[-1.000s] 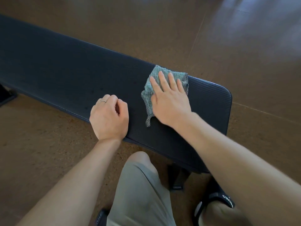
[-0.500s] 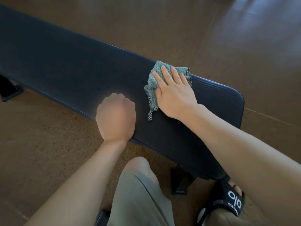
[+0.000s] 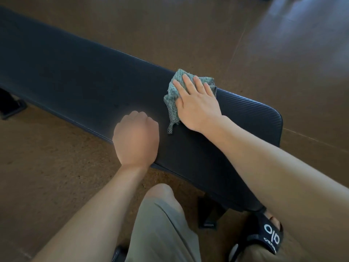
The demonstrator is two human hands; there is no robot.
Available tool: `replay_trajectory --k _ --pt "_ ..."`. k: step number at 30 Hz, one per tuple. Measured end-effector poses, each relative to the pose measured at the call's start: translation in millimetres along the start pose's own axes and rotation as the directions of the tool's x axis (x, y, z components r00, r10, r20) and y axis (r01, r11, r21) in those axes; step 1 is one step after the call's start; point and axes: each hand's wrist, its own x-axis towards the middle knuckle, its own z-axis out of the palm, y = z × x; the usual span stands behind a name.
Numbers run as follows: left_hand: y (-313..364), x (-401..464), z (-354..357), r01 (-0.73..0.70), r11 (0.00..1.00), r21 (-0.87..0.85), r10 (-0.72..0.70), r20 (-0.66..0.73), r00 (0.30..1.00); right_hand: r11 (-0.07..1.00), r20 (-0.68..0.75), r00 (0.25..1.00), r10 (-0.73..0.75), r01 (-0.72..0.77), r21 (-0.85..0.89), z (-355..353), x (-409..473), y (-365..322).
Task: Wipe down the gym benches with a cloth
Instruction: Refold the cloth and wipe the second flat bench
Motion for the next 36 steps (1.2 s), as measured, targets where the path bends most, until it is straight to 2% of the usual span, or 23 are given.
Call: replay_trajectory --k 3,7,9,12,15,19,22,24,30,33,36 --pt "-1 -2 0 -0.016 1.000 0.000 0.016 0.005 1.000 0.999 -0.007 1.000 0.029 -0.029 0.029 5 -31 -11" --pt "0 -3 0 -0.004 1.000 -0.001 0.004 0.012 1.000 0.998 -0.013 0.998 -0.059 0.058 -0.005 17 -123 -24" --pt "1 -2 -1 -0.007 1.000 0.006 0.007 0.014 1.000 0.995 0.025 0.994 -0.102 0.102 0.004 12 -106 -19" --pt "2 0 0 -0.014 1.000 0.011 0.014 0.018 1.000 0.996 0.009 0.996 -0.093 0.093 0.012 0 -37 -11" --pt "0 0 1 -0.004 1.000 0.005 0.004 0.009 1.000 0.999 -0.004 0.999 -0.036 0.036 0.007 -3 -5 9" --pt "0 -2 0 0.011 1.000 0.011 -0.011 0.017 1.000 0.984 -0.117 0.977 0.176 -0.174 0.027 -2 -58 66" --pt "2 -2 1 0.018 1.000 -0.003 -0.018 0.002 1.000 0.942 -0.044 0.941 0.335 -0.335 0.024 -5 -97 84" --pt "2 -2 1 0.022 1.000 -0.003 -0.022 0.004 1.000 0.930 -0.053 0.928 0.368 -0.368 0.000 -6 -83 70" --pt "1 -1 0 0.024 0.999 0.024 -0.025 0.021 0.999 0.988 -0.042 0.987 0.157 -0.157 0.010 -5 11 14" --pt "-1 -2 1 0.012 1.000 0.028 -0.012 0.020 1.000 0.995 -0.079 0.992 0.098 -0.098 0.003 -1 -34 32" --pt "-1 -2 2 0.005 1.000 0.021 -0.005 -0.001 1.000 0.991 -0.099 0.986 0.134 -0.132 0.028 6 -104 35"
